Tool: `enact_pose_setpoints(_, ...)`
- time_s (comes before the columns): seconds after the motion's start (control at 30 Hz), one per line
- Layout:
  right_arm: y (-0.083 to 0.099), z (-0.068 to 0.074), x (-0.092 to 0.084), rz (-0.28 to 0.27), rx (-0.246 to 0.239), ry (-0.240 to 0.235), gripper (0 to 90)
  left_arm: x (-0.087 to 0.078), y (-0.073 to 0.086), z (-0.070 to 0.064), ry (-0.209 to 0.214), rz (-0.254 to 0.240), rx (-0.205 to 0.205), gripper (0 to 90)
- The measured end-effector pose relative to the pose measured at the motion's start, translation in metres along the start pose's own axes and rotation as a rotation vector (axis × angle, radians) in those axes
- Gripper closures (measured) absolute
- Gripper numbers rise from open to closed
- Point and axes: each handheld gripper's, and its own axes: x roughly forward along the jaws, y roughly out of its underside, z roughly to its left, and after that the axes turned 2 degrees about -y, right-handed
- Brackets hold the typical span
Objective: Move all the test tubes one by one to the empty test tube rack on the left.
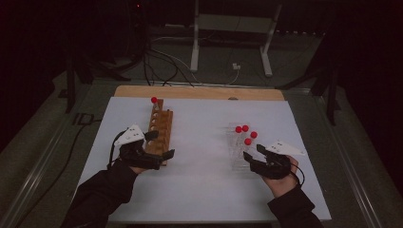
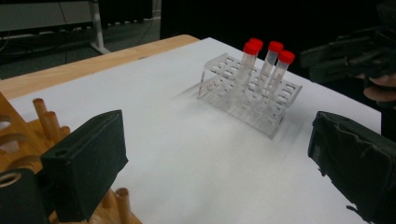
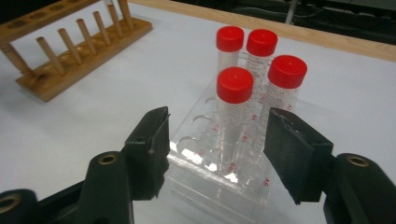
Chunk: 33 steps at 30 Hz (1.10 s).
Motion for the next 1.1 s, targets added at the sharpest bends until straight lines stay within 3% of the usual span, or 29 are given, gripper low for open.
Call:
enact_pose_setpoints(0.43,0.001,-0.005,0.022,0.054,0.014,0.011,57.2,0.004,0.012,-0.005,0.017,-0.01,-0.005,5.2)
enact_pose_setpoints(1.1,0.001,-0.005,0.037,0.112,0.013,0.051,71.7,0.007,0.014,-0.004,0.012,0.001,-0.003,5.2)
